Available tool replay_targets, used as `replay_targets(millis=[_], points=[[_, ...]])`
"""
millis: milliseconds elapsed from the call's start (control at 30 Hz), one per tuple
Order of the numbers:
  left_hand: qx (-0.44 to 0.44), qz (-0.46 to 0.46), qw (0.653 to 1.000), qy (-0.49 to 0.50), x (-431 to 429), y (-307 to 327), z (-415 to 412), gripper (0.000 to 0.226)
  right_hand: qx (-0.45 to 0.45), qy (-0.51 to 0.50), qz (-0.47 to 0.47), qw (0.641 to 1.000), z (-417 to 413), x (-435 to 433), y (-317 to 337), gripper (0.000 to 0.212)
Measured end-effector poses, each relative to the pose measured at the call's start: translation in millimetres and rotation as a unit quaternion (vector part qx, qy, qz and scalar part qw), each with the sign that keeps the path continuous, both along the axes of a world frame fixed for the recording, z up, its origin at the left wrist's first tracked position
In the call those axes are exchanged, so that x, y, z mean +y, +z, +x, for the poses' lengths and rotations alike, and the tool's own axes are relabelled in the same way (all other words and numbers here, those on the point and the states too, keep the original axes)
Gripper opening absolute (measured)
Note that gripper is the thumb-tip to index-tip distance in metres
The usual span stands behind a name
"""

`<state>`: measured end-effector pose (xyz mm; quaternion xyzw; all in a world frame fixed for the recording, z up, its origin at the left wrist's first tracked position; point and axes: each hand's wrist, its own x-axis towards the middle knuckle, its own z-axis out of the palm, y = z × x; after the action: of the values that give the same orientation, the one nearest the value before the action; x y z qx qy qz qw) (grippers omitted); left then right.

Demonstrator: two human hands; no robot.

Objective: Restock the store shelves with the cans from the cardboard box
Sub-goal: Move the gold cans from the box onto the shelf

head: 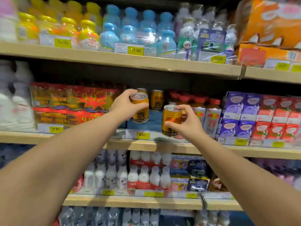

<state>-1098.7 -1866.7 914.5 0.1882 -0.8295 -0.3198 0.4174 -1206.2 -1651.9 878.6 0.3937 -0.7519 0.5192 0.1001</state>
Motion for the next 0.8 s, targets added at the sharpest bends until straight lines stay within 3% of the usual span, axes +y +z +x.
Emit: replay_targets(millis=[167, 433, 567, 700, 800], points=[[-0.001, 0.001, 1.000, 0.030, -16.4, -11.2, -17.9, 0.064, -0.010, 0.023, -0.063, 0.998, -19.0, -30.8, 7.2, 0.060], [-0.060, 0.030, 0.998, -0.006, -40.5, -42.1, -19.8, 0.053, -0.030, -0.006, -0.007, 1.000, -27.2, -74.6, -12.4, 0.058], [-0.135, -0.016, 0.991, -0.002, -45.5, -53.2, -18.8, 0.056, -0.016, -0.006, 0.009, 1.000, -25.7, -89.9, -12.4, 0.056], [-0.148, -0.038, 0.988, 0.001, -45.3, -53.9, -16.4, 0.055, 0.008, -0.004, 0.036, 0.999, -25.3, -98.6, -13.3, 0.054], [-0.154, -0.127, 0.980, 0.009, -40.9, -53.1, -14.3, 0.053, 0.006, -0.017, 0.065, 0.998, -26.4, -104.8, -16.8, 0.055]])
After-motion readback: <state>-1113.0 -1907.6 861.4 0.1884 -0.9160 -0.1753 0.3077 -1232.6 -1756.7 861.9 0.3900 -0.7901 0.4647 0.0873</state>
